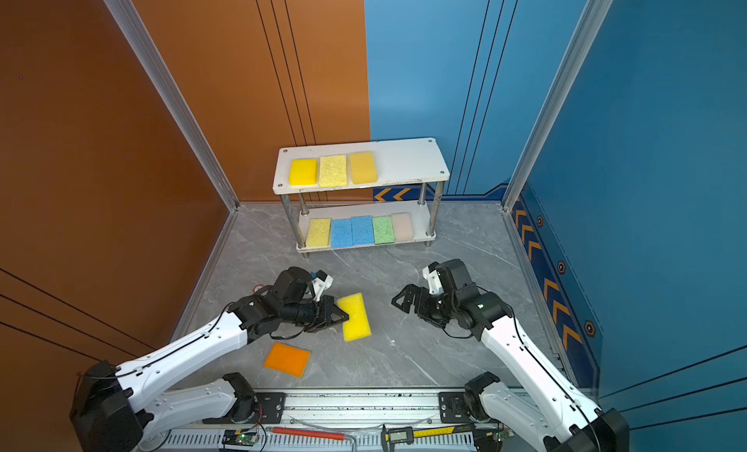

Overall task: Place and organize the cleaning sponges onto the shelf
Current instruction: 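Lift the small yellow sponge with the left gripper toward the right gripper, then grasp the small yellow sponge with the right gripper while the left releases it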

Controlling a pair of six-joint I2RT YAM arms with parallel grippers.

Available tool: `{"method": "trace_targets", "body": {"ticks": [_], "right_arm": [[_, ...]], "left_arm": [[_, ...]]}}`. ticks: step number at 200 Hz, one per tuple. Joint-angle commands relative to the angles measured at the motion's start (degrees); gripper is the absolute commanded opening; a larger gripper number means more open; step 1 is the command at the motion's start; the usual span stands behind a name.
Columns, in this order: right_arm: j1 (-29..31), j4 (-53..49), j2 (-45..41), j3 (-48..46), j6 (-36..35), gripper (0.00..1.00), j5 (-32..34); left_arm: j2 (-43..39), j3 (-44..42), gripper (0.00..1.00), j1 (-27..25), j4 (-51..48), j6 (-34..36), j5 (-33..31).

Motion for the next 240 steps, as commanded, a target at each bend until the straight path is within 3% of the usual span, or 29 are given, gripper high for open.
{"method": "trace_targets", "body": {"ticks": [1,44,74,120,155,199,211,230,240], "right_arm": [[-0.5,2.2,-0.7,3.2,-1.1,1.00,-7.2],[1.8,9.0,-0.1,4.6,2.3,0.95,-12.1],[4.2,11.4,0.4,4.9,3.7,0.87,-11.3],[7.0,14.6,2.1,5.2,5.4,0.71,-10.2],[8.1,16.3,3.9,5.1,5.7,0.45,-10.3],[8.5,17.3,5.3,5.3,5.7,0.02,-10.2],[8.3,17.3,5.3,5.3,5.7,0.00,-10.5],[7.3,17.6,5.4,5.7,5.7,0.00,-11.7],[6.3,18.0,5.2,5.9,6.0,0.00,-12.7]], "left_arm": [[1.5,3.9,0.01,-0.6,1.0,1.0,3.8],[3.5,9.5,0.01,-0.9,1.6,0.1,5.1],[3.9,9.7,0.01,-0.8,7.7,-3.7,5.6],[4.2,10.7,0.01,-0.9,7.6,-4.4,5.3],[4.4,10.7,0.01,-1.2,7.6,-4.5,4.9],[4.7,10.2,0.02,-1.1,12.1,-6.0,4.6],[4.4,9.1,0.09,-0.6,14.1,-7.3,4.6],[3.4,7.1,0.44,0.4,17.9,-10.0,4.1],[2.8,5.9,0.55,1.0,20.8,-11.6,3.8]]}}
